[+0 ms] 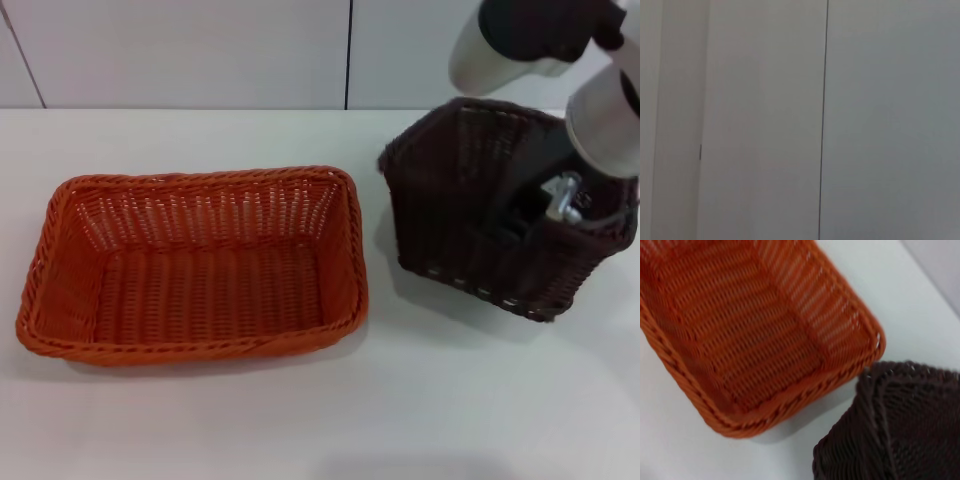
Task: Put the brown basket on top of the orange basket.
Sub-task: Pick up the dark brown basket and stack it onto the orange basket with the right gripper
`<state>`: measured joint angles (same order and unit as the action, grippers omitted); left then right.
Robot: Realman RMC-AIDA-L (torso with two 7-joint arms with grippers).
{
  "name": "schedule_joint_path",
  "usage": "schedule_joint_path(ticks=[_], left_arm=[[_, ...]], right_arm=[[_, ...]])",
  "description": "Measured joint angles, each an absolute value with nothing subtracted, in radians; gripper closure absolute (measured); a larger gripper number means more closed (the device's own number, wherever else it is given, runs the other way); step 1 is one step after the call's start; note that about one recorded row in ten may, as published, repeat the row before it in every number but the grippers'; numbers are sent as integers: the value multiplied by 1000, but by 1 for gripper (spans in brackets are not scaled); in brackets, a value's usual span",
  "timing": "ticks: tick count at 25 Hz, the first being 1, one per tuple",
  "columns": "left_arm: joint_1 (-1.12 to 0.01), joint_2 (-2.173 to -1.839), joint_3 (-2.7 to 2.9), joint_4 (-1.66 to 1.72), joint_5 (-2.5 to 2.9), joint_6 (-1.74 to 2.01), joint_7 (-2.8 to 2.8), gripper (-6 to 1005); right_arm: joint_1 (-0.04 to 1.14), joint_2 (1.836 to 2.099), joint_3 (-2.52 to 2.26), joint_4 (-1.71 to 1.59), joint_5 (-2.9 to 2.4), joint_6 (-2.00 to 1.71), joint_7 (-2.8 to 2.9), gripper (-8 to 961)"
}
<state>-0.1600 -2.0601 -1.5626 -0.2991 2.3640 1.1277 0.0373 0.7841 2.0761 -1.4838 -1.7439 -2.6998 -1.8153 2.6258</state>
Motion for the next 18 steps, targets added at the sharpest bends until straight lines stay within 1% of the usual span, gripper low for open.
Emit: schedule_joint_path(ticks=[9, 14, 18], left_arm=[[-152, -2060, -1574, -301, 2360, 1129, 33, 220], [-151, -2060, -1575, -298, 2360, 1130, 32, 221], [-150, -2060, -1575, -298, 2361, 1131, 31, 227]], right_arm=[[867, 2079, -1633, -1855, -2849, -1832, 2651, 765], [898, 2079, -1651, -1879, -2861, -1822, 2653, 767], [896, 2078, -1713, -1904, -2885, -1786, 2630, 767]])
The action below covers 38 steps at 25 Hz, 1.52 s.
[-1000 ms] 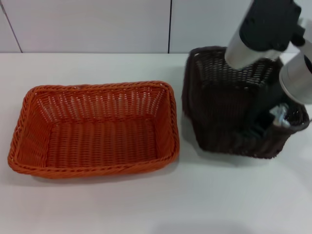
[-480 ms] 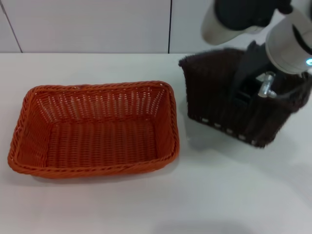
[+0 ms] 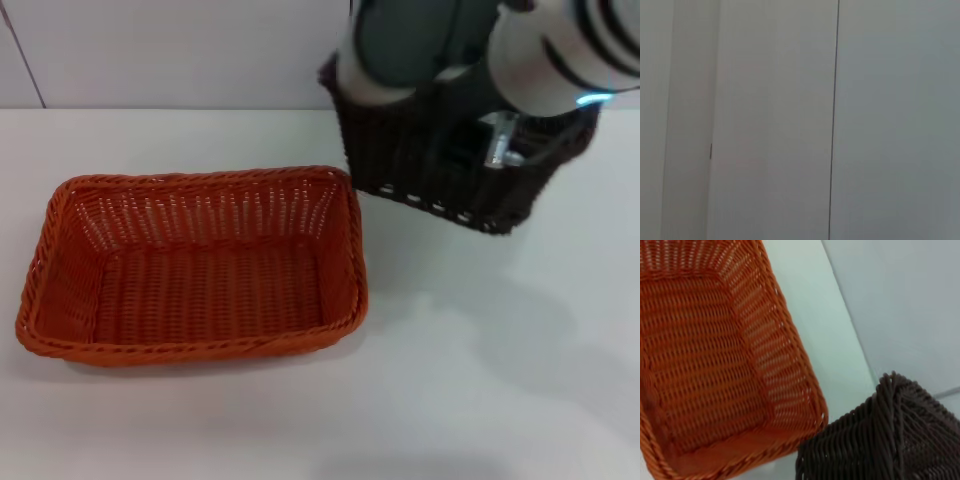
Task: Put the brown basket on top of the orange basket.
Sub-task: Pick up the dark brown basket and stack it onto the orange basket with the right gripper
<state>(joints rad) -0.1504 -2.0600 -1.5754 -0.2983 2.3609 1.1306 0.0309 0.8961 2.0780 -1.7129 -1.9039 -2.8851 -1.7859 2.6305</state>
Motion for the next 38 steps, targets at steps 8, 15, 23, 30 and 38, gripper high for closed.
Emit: schedule_joint_path(ticks=[8, 15, 23, 30, 38], left_arm=[[-151, -2060, -1575, -299, 2360, 1130, 31, 227], [-153, -2060, -1575, -297, 2358, 1124, 31, 227], [-158, -2064, -1575, -290, 2357, 1121, 31, 227], [-161, -2068, -1575, -286, 2356, 1117, 31, 227], [-162, -2068, -1575, -287, 2354, 1114, 31, 227]], right_arm=[[837, 2077, -1887, -1984, -2918, -1681, 2470, 766], [773, 2078, -1943, -2007, -2918, -1600, 2270, 767], [666, 2079, -1987, -2011, -2919, -1454, 2011, 766], [561, 2079, -2046, -2023, -2918, -1321, 1819, 767], [479, 2077, -2083, -2025, -2875, -1244, 1654, 767]])
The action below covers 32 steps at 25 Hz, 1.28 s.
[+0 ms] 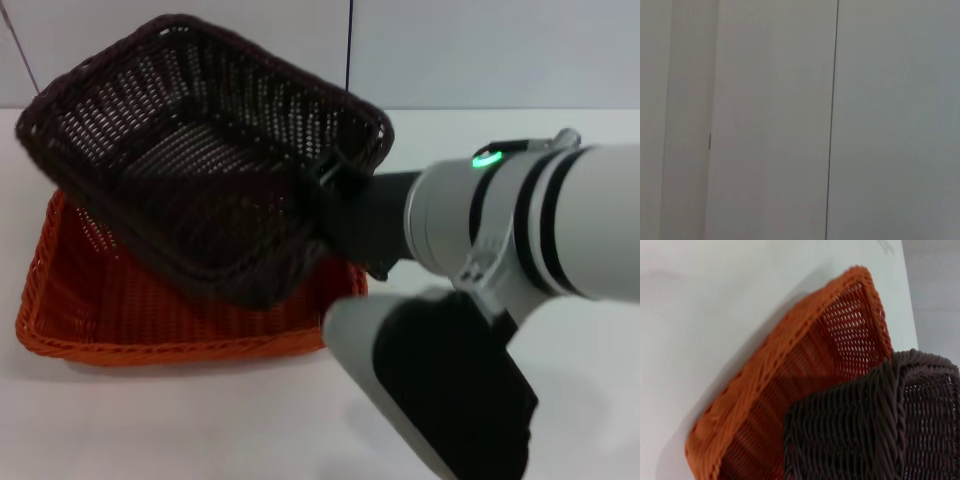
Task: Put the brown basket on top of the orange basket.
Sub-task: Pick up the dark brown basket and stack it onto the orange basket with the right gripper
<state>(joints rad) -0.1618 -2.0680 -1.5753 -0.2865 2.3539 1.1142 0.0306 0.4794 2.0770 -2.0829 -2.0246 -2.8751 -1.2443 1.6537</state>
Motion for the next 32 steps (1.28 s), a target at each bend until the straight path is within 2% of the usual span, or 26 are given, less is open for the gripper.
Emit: schedule_joint_path(ticks=[7, 19, 32], left_arm=[[-163, -2068, -1578, -287, 2352, 1110, 30, 227], [-161, -2069, -1578, -288, 2340, 1080, 11, 227], [-162, -2067, -1571, -285, 2340, 1065, 2, 227]], right_arm=[[367, 2076, -2102, -2027, -2861, -1120, 1494, 766], [294, 2072, -2093, -2024, -2808, -1066, 1335, 767], [275, 2036, -2050, -2033, -2693, -1066, 1202, 766]])
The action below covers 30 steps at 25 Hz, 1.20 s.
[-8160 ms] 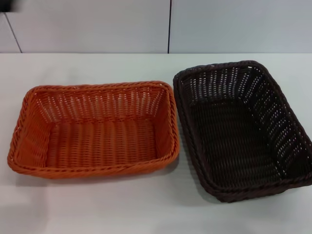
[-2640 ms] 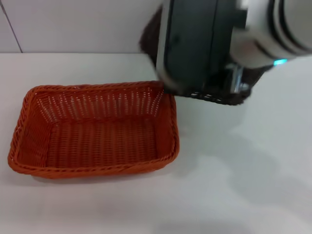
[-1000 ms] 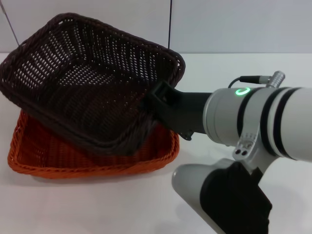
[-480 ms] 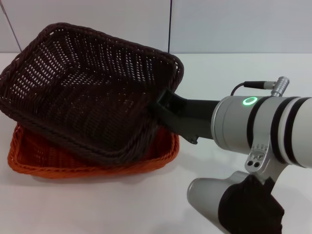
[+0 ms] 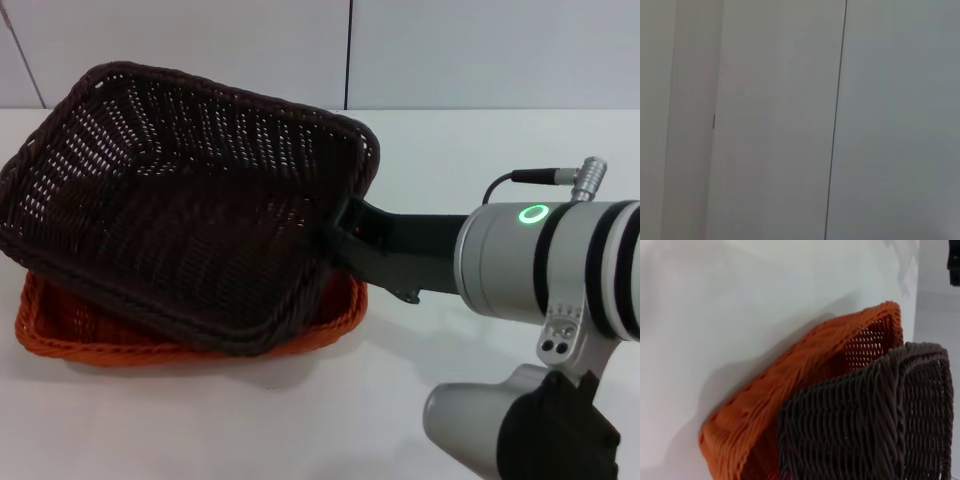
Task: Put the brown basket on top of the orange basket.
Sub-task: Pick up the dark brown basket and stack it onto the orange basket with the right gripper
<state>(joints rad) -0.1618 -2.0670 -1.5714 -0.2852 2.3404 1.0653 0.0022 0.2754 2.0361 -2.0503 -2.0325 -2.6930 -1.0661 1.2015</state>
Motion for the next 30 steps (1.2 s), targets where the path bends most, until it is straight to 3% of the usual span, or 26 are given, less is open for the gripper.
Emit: schedule_joint_path(ticks=[19, 24, 30], left_arm=[[-186, -2062, -1577, -285, 2341, 1013, 3, 227], [-192, -2062, -1580, -285, 2341, 1002, 3, 227], [-191, -2065, -1581, -285, 2341, 996, 3, 227]], right_arm=[[205, 2019, -1983, -2058, -2588, -1092, 1080, 766], [140, 2050, -1940, -2064, -2548, -1083, 975, 767], [125, 2058, -1928, -2065, -2543, -1079, 955, 767]])
